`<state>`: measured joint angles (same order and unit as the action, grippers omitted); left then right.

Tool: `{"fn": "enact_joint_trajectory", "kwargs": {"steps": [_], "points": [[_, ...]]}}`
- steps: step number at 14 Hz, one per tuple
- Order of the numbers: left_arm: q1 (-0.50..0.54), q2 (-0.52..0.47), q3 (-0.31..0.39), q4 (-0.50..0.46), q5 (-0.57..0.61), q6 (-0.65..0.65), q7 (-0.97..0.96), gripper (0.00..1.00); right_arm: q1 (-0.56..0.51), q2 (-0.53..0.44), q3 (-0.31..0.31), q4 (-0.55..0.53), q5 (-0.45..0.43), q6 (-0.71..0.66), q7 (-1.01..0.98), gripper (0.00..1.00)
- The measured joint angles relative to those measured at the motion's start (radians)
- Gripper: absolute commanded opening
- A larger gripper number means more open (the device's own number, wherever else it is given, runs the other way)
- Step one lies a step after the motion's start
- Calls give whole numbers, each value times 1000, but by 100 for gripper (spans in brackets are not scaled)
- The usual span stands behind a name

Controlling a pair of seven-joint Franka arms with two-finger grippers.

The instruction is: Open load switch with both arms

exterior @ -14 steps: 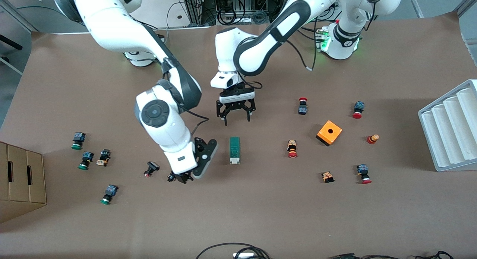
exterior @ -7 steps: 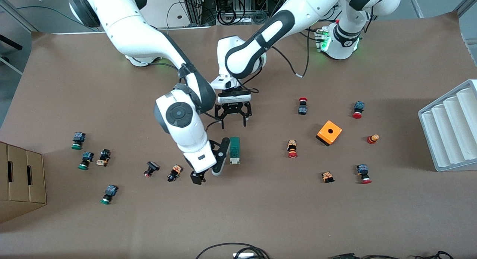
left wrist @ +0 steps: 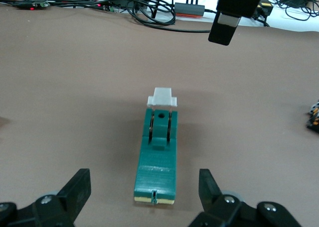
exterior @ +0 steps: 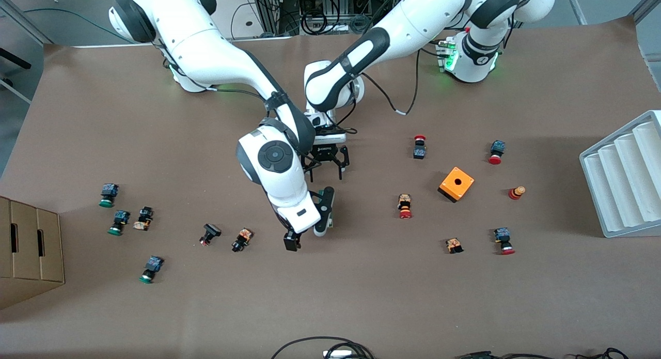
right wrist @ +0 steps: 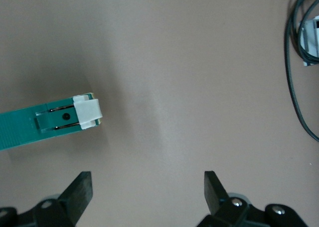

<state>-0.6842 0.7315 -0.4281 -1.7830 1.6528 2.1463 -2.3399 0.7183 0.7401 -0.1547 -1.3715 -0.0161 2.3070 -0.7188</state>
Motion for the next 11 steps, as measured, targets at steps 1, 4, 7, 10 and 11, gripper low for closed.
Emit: {"fn": "enact_joint_trajectory", "kwargs": {"steps": [1,4,7,10,11], "points": [[-5,18,1,13,20,-11,-10,96,7,7,-4,5,0,1,0,100],[-9,71,3,50,87,-38,-45,96,15,16,-4,10,0,1,0,100],[-11,113,6,58,175,-79,-100,96,17,19,0,11,0,0,0,100],[-29,152,7,64,210,-120,-141,96,17,20,8,11,0,-13,-7,100],[-36,163,7,73,213,-133,-148,96,17,21,17,11,0,-26,-16,100]]}}
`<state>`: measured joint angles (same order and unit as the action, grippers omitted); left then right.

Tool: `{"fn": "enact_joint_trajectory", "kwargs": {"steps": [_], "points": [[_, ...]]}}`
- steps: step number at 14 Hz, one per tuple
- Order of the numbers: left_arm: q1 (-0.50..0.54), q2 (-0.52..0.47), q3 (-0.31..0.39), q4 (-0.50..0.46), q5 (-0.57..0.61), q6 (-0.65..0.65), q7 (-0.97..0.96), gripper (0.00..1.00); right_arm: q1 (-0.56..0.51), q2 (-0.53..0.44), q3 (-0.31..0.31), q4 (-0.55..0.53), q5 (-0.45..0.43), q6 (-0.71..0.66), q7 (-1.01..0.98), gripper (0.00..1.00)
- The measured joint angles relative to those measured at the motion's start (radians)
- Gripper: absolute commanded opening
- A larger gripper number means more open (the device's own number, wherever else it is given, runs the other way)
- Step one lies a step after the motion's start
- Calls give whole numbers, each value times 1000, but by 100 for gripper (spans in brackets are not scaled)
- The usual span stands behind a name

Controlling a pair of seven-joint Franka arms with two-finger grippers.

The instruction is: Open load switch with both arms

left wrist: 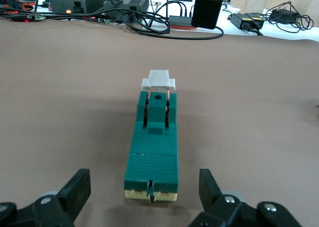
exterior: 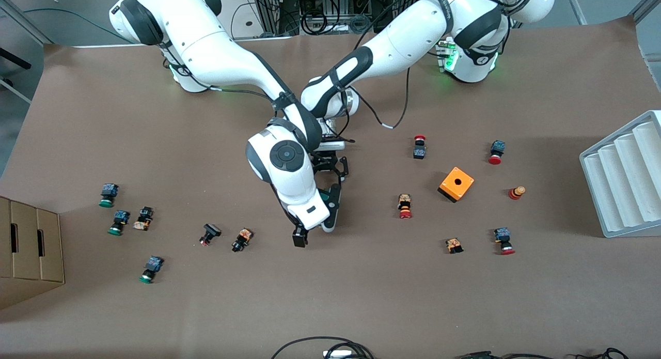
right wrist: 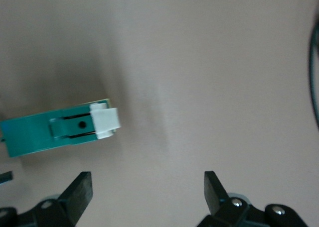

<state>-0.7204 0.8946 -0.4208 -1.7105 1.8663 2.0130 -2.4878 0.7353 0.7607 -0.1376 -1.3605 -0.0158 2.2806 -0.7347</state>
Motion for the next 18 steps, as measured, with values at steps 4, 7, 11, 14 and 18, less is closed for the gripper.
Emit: {"fn": "enact_joint_trajectory", "kwargs": {"steps": [4,7,11,14,18], "points": [[-27,45,14,50,31,-29,-1,95,-1,1,19,0,17,-20,-66,100],[-31,69,35,57,74,-30,-3,94,-15,21,25,0,122,-23,-147,100],[-40,87,36,74,80,-46,-3,94,-42,56,36,10,182,-21,-233,100],[-50,94,36,80,81,-62,-18,94,-32,56,45,11,182,-21,-231,100],[-56,96,36,80,81,-74,-34,94,-7,69,48,12,183,2,-218,100]]}}
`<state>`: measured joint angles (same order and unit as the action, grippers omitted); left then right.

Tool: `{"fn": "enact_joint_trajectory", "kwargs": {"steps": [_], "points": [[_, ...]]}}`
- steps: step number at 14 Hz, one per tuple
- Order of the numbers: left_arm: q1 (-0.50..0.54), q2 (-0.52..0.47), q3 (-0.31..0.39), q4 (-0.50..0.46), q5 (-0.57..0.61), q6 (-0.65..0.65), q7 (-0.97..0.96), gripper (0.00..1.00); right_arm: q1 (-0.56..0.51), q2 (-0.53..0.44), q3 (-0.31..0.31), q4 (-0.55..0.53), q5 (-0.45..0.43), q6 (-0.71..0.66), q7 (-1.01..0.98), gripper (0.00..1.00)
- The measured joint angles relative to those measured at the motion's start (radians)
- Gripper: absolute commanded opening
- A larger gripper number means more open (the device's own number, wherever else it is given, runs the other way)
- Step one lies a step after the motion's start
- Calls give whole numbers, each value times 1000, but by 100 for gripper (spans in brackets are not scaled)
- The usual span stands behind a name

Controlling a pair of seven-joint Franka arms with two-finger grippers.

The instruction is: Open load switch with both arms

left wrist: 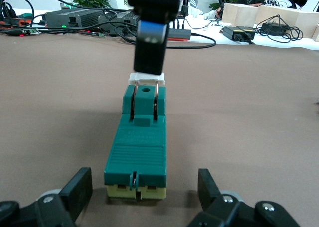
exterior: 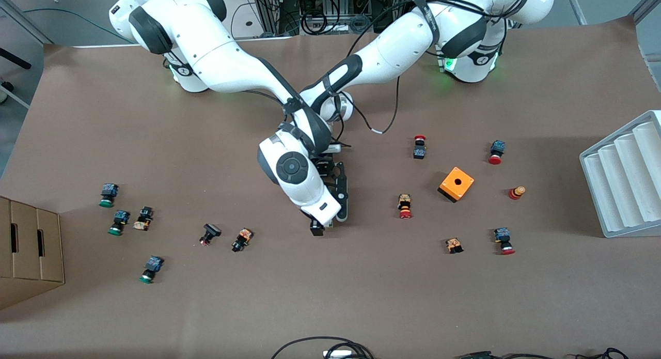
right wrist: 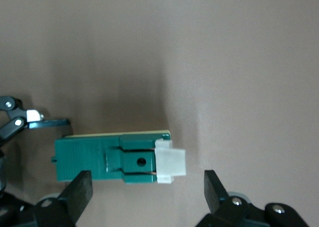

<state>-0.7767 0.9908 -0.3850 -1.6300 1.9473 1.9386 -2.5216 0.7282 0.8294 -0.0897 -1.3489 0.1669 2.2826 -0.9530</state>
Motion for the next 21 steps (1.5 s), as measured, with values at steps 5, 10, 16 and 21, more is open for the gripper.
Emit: {"fn": "enact_joint_trajectory", "kwargs": {"steps": [5,10,16,21], "points": [[-9,11,0,0,23,-27,-14,94,4,35,0,2,0,21,0,100],[-13,15,0,0,33,-41,-27,94,4,40,0,9,0,30,5,100],[-19,27,1,-1,59,-69,-28,94,12,50,0,10,0,41,9,99],[-19,28,1,-1,64,-71,-29,95,13,53,0,12,0,43,9,87]]}}
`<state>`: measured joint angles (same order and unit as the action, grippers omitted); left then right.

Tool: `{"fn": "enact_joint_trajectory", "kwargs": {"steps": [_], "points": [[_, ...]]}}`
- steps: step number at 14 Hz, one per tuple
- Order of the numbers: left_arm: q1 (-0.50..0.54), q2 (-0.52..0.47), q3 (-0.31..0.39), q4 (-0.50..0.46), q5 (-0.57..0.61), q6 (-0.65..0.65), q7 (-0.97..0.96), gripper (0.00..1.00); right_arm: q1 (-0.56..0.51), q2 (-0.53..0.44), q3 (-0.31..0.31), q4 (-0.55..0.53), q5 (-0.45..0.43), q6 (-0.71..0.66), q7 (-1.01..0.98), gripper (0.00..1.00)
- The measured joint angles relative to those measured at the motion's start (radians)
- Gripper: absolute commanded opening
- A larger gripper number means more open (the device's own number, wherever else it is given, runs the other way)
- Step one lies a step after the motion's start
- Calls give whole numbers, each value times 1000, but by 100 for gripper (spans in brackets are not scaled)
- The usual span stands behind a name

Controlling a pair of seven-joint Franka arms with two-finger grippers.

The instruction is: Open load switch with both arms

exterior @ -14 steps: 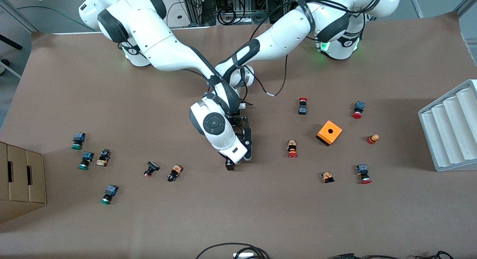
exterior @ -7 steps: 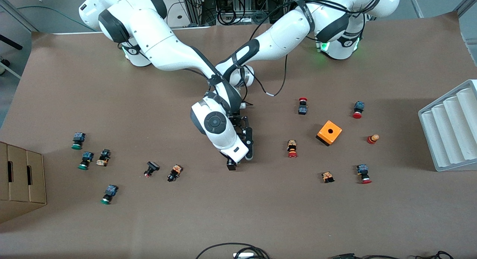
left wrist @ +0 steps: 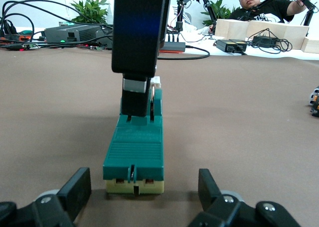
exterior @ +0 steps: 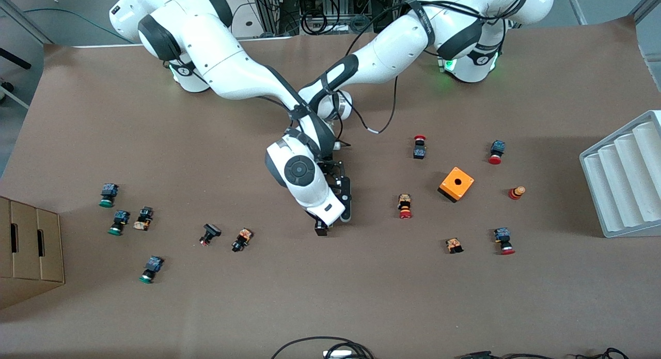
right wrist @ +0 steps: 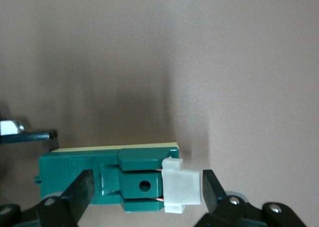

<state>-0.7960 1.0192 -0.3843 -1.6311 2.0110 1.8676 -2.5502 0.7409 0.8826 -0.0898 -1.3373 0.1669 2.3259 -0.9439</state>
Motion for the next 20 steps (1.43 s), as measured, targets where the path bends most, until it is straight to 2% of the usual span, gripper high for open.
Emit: {"fn": "enact_joint_trajectory", "kwargs": {"steps": [8,11,12,16,18,20], "points": [[-2,2,1,0,4,-4,0,95,3,0,0,7,0,2,1,77],[-3,3,1,-1,5,-9,0,84,4,0,-2,9,0,5,1,77],[-4,3,2,-1,5,-11,0,76,5,0,-2,10,0,5,1,77],[-4,3,2,-4,5,-20,-1,75,6,0,-3,10,0,6,1,76],[-4,3,2,-4,5,-20,-1,63,7,0,-3,10,0,6,1,76],[-5,3,2,-4,5,-22,-2,59,7,0,-3,10,0,6,1,76]]}}
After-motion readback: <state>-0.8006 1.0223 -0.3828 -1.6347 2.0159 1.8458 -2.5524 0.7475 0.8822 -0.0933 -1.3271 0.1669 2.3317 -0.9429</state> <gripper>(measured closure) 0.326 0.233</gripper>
